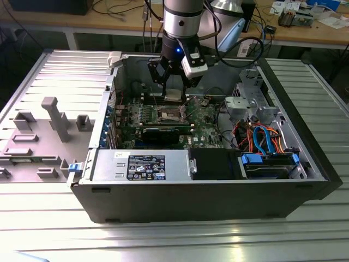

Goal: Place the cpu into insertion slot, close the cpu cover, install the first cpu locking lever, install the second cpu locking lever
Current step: 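Place the cpu into insertion slot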

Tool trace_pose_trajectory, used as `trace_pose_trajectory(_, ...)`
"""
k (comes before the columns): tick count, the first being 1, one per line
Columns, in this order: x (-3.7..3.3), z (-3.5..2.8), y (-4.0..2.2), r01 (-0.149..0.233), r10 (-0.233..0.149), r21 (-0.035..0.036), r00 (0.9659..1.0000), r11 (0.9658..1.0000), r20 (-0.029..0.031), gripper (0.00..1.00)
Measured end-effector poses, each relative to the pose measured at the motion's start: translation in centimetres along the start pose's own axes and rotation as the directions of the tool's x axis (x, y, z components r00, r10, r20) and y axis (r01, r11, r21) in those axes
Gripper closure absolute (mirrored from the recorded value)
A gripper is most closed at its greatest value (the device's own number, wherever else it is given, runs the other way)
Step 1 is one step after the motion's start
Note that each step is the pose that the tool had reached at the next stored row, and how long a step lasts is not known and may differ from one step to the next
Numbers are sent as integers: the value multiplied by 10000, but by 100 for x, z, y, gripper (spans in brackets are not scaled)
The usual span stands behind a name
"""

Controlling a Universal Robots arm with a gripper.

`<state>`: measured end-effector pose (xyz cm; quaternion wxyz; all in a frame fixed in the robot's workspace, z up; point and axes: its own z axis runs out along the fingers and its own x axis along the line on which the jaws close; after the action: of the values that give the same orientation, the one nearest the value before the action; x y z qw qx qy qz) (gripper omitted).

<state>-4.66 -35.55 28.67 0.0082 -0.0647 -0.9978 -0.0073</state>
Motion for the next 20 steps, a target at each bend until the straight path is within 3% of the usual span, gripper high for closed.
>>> trace_pose_trajectory(20, 0, 7, 0, -251, 251, -4, 9997, 9997, 3, 45)
